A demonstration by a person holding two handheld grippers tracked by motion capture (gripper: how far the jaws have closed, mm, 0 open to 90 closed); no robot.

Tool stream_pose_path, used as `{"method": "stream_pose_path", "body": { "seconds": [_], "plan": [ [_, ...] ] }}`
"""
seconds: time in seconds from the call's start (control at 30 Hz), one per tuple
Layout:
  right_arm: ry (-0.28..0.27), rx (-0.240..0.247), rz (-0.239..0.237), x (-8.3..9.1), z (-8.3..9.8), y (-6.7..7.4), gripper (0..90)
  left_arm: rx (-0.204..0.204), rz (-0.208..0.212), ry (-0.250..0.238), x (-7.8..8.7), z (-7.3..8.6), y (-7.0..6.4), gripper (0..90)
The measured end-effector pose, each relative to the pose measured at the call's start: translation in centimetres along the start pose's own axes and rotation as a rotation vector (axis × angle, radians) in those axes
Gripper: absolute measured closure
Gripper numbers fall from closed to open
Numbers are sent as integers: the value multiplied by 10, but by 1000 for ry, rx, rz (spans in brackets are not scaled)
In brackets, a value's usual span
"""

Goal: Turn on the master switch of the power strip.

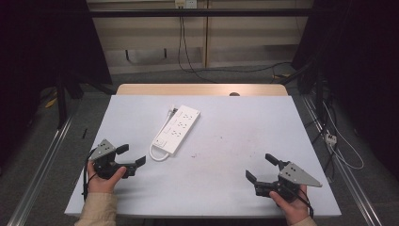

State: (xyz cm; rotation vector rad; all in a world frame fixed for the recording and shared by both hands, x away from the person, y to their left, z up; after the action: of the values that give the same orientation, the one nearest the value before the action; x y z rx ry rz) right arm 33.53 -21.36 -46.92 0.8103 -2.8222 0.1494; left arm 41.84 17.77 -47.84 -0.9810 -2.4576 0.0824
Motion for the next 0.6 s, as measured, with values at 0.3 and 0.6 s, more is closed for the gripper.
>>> {"method": "stream_pose_path", "body": {
  "seconds": [0.3,0.6],
  "plan": [
    [-1,-1,2,0,0,0,75,-2,-12,3,5,4,6,99],
    [2,0,1,0,0,0,76,-6,-20,6,8,7,9,94]
  ]
}}
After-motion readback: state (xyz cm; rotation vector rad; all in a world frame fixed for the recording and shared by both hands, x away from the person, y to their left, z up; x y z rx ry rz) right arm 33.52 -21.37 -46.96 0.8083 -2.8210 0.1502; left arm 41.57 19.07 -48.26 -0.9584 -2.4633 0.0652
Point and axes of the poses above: each handheld gripper's, and its own axes: x roughly backward along the jaws, z roughly out of its underside, y roughly to its left, the point moved 10 cm from there along -x, roughly forward along the jaws, and after that the axes turned 4 degrees about x, right-handed, at the moved point
